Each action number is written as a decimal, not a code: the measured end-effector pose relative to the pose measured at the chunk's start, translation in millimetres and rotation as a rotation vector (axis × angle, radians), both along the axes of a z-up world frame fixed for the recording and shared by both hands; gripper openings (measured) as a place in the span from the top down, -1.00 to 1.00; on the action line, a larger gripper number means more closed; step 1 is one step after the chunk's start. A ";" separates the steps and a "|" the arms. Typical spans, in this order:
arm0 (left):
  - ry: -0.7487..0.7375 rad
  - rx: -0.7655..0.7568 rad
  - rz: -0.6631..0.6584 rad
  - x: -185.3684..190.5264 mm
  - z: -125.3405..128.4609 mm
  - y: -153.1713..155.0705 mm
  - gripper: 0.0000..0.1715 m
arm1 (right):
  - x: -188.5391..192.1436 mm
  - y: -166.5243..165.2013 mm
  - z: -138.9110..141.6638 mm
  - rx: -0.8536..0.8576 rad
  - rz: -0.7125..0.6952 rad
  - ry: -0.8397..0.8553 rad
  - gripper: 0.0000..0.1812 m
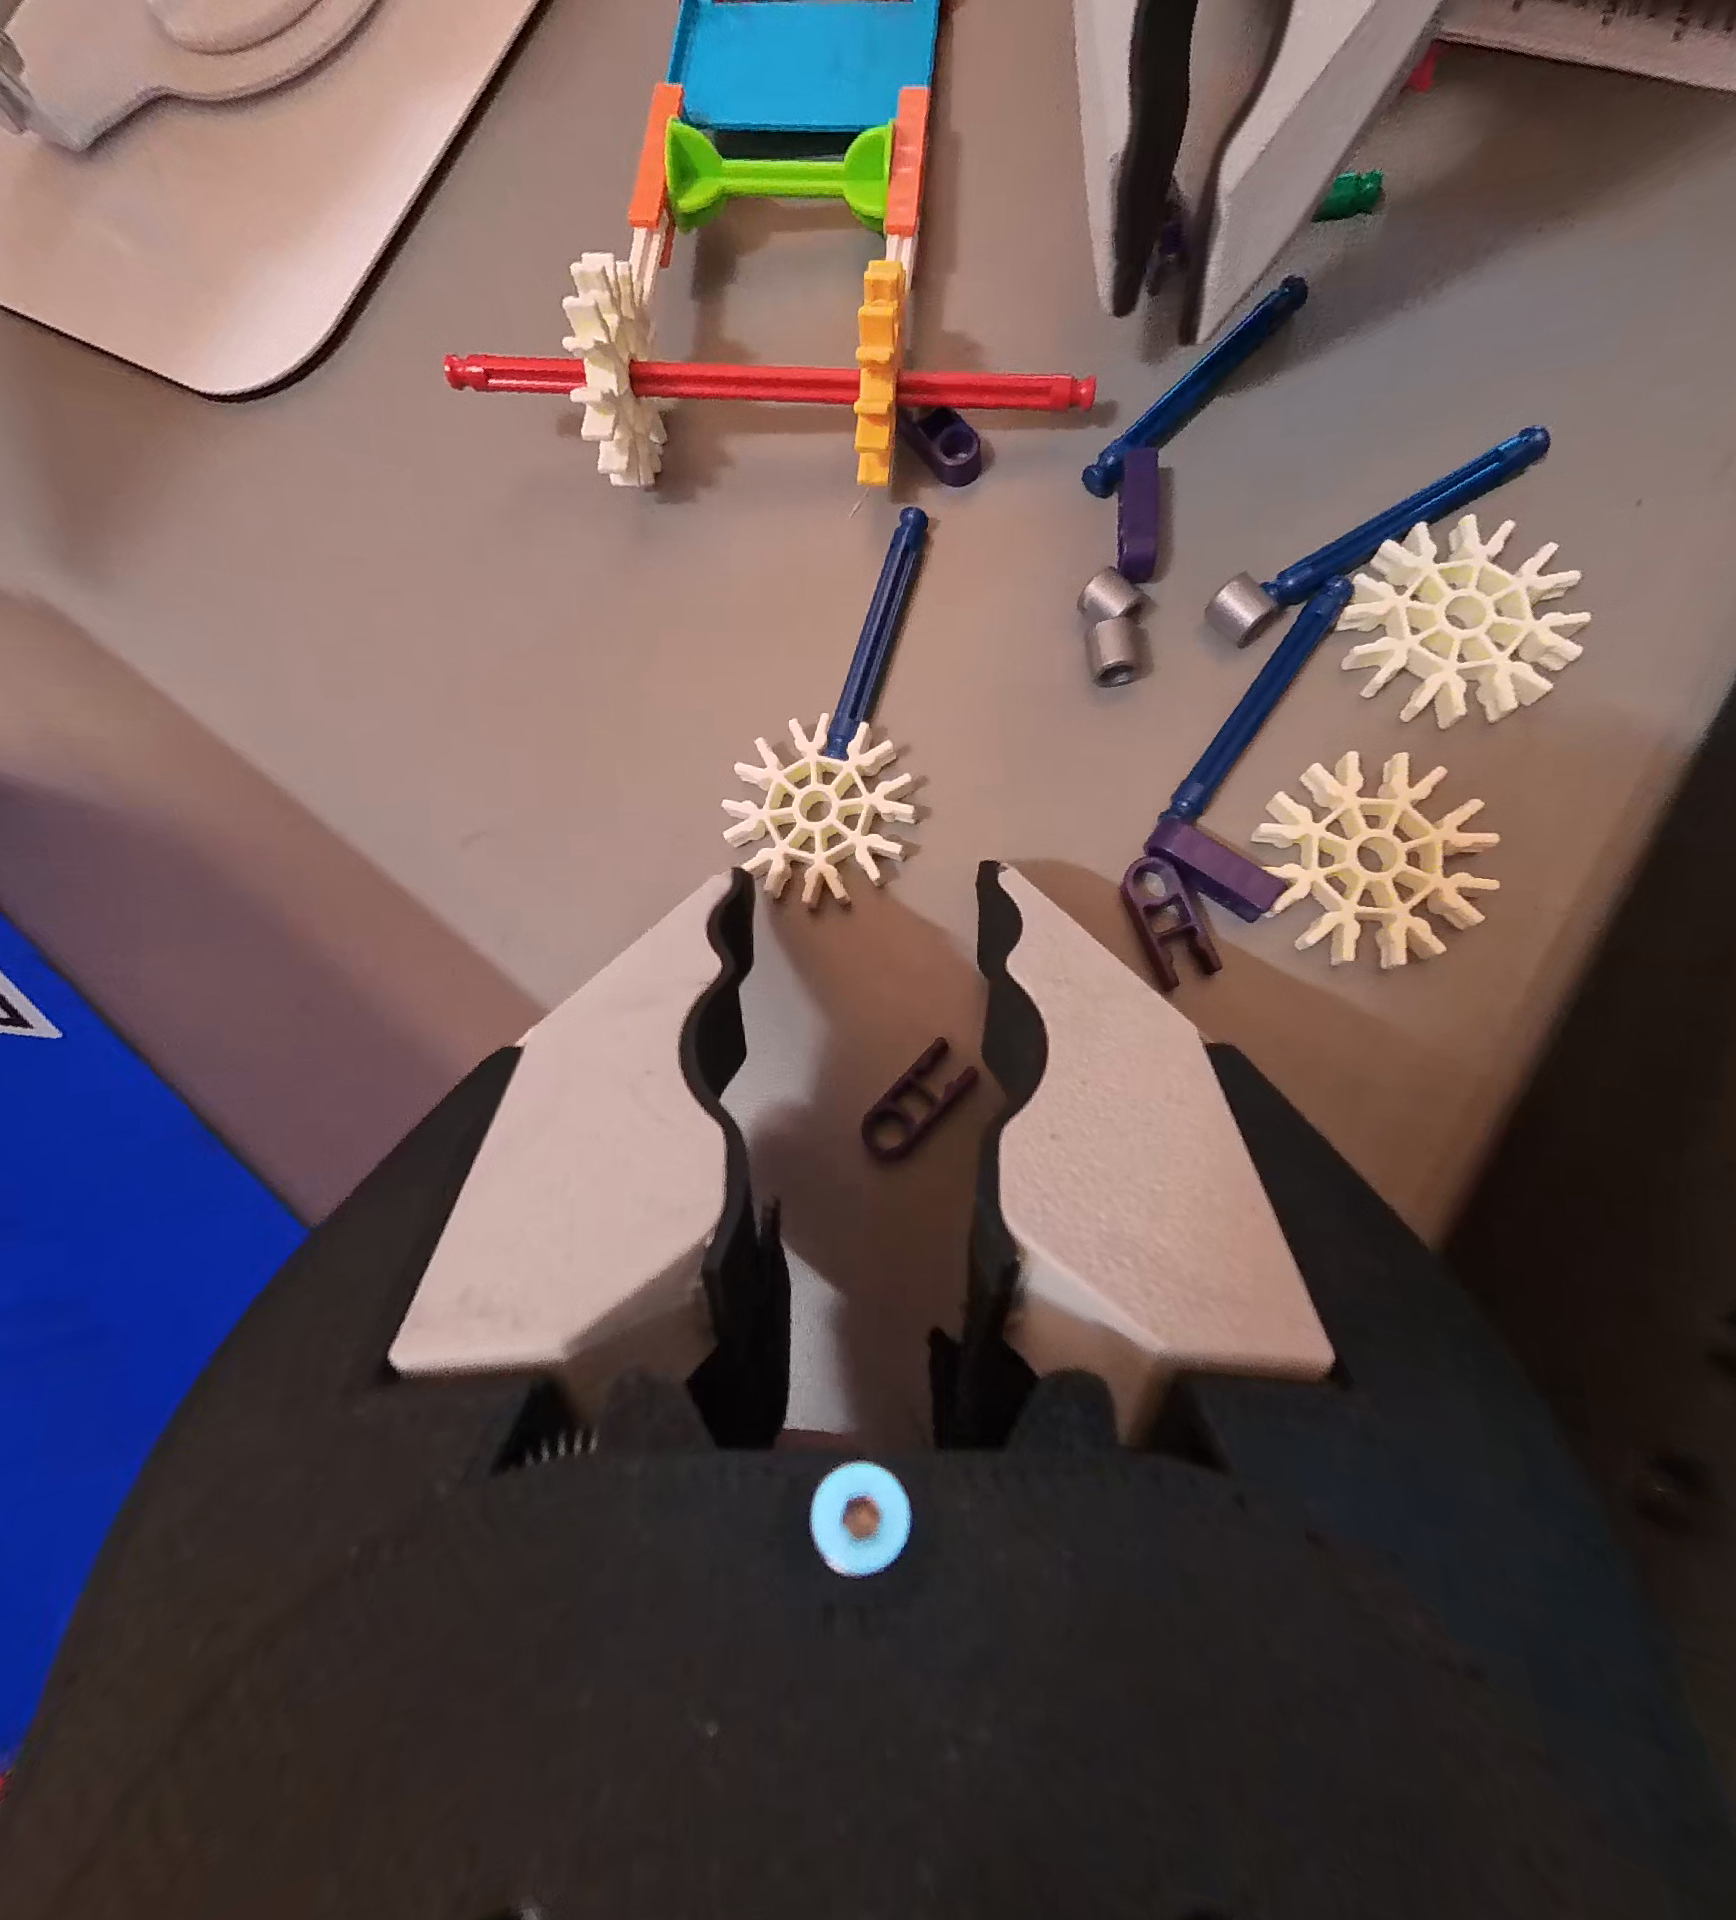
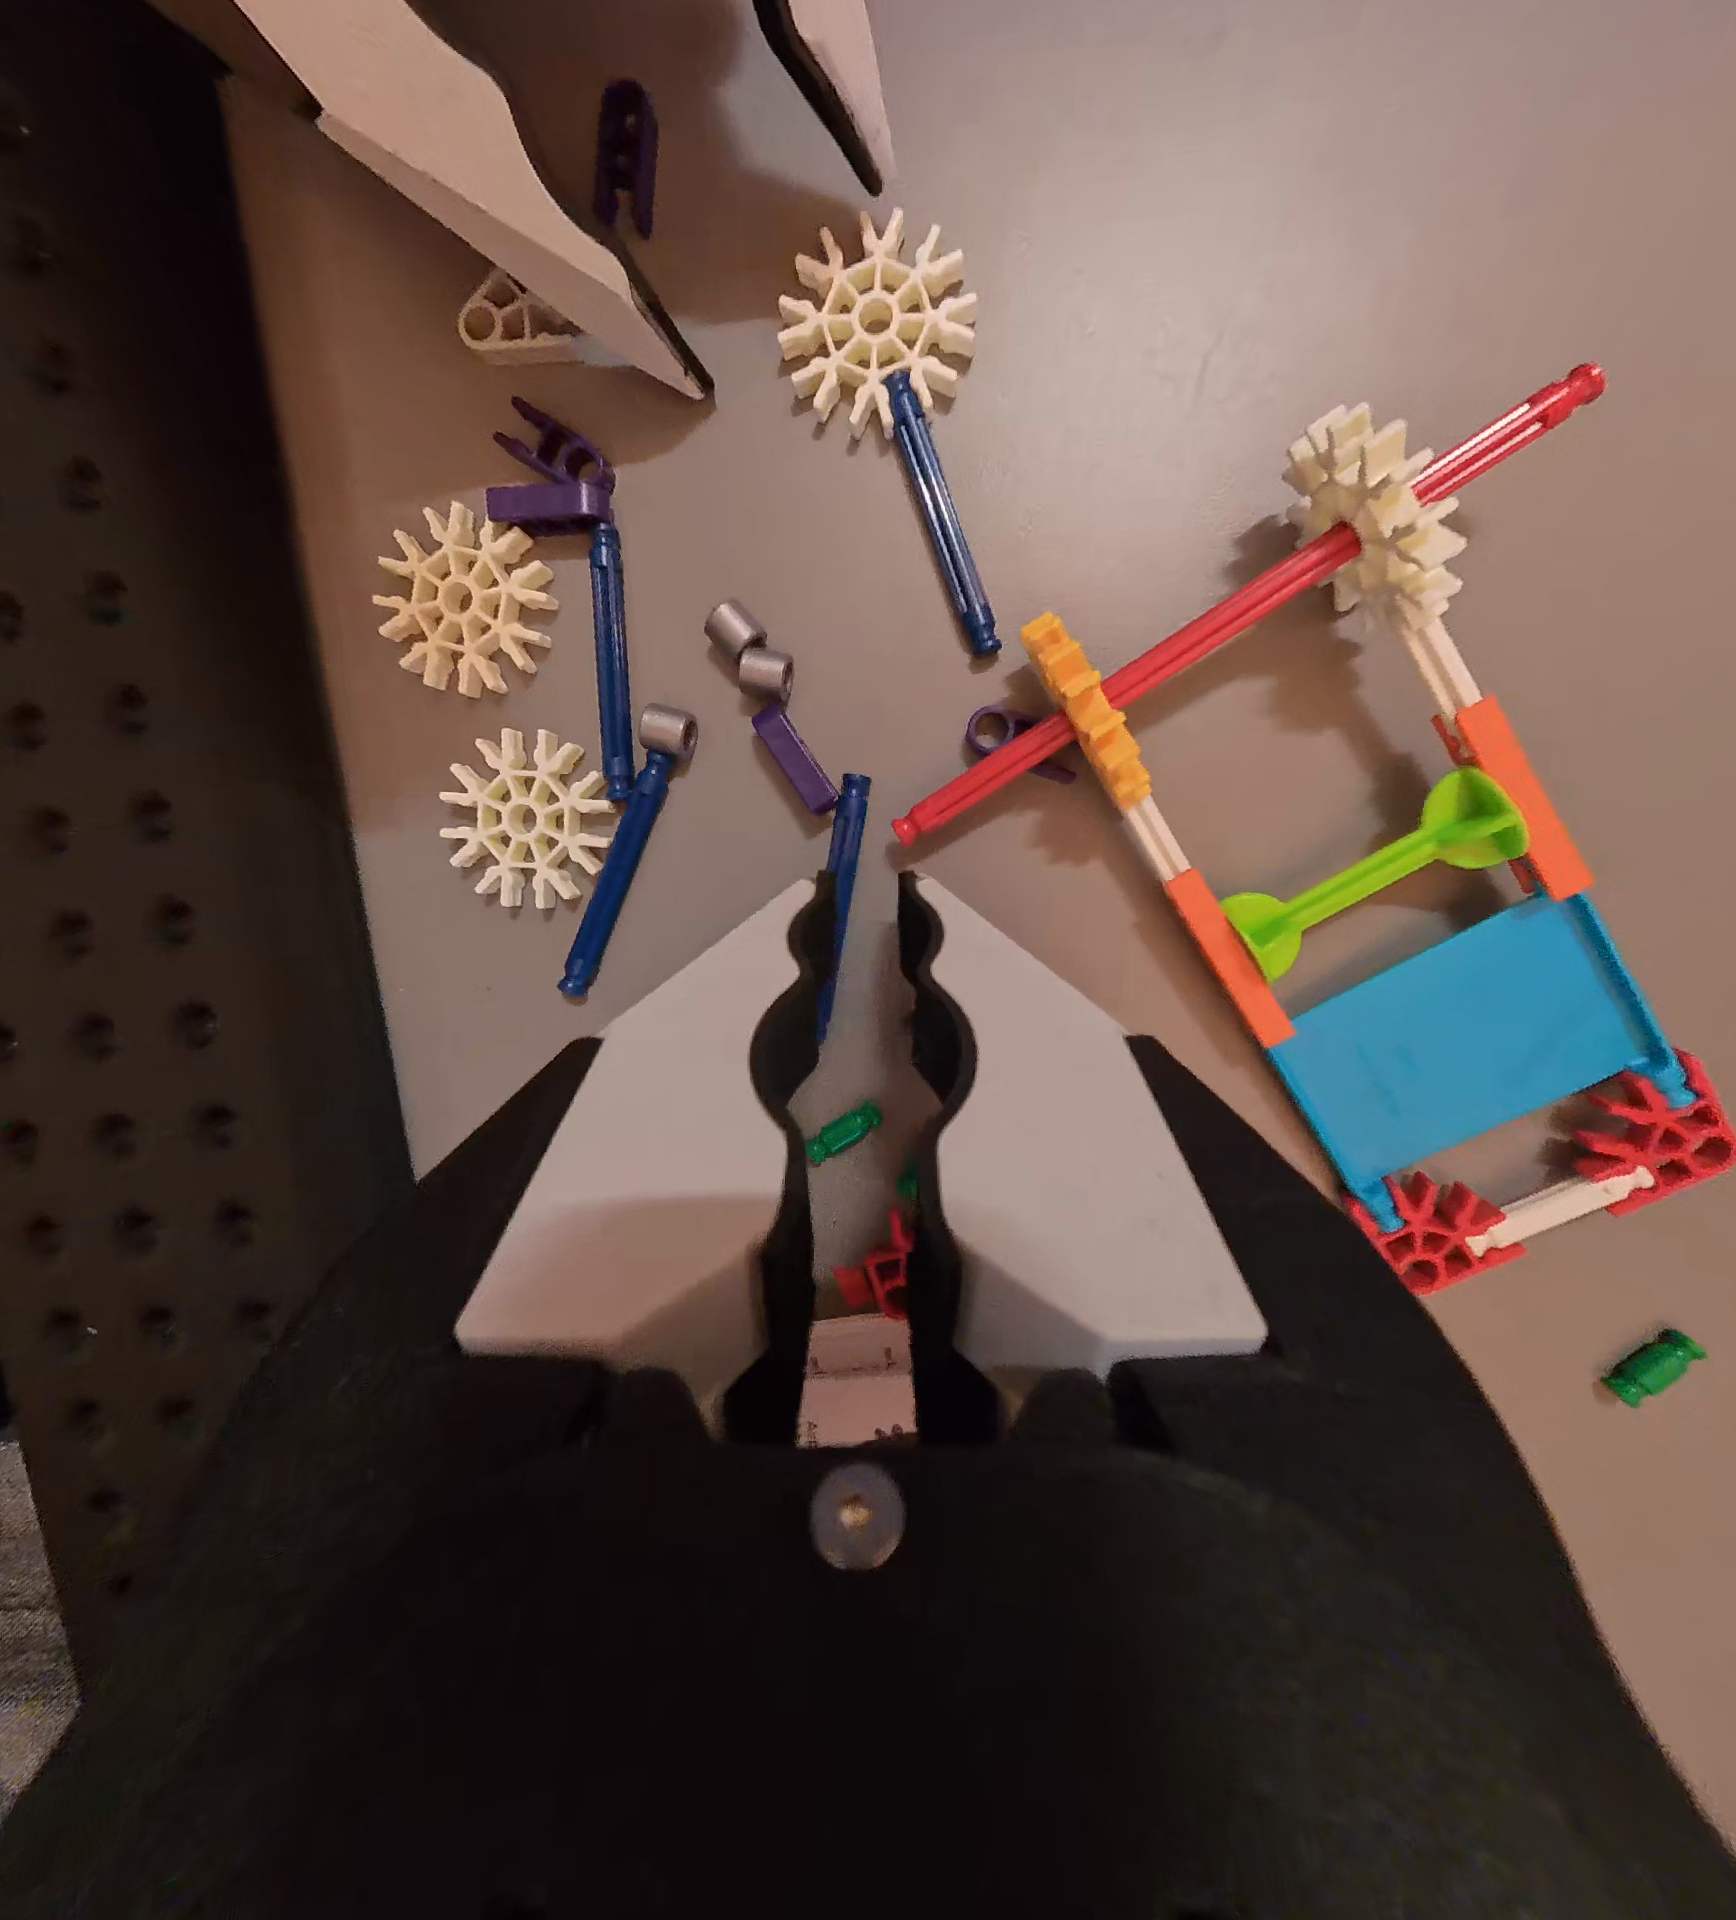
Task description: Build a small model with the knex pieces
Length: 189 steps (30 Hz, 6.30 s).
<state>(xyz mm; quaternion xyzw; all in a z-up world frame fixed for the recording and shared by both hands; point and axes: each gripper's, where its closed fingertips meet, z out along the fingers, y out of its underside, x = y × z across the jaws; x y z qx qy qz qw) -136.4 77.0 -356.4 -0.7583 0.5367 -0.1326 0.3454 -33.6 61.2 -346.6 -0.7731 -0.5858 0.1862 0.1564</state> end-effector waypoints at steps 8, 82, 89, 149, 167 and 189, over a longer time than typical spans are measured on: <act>0.011 -0.004 -0.008 0.7 -0.1 -5.4 0.52 | 4.1 -0.3 -11.6 0.012 0.003 -0.054 0.87; -0.053 -0.114 -0.123 32.1 -1.1 -25.2 0.27 | 13.8 17.2 34.2 0.115 -0.076 0.154 0.96; -0.083 -0.096 -0.131 30.4 4.5 -23.2 0.26 | 16.1 19.3 35.9 0.118 -0.082 0.164 0.97; -0.033 -0.055 -0.184 25.7 -1.0 -29.0 0.29 | -5.2 -4.9 20.6 0.093 0.022 0.120 0.96; -0.051 -0.067 -0.192 25.8 -1.6 -29.1 0.29 | -52.8 4.9 -2.8 0.094 0.028 0.053 0.96; -0.074 -0.071 -0.184 30.5 -2.0 -27.7 0.27 | -51.6 8.6 -9.7 0.064 -0.106 0.025 0.83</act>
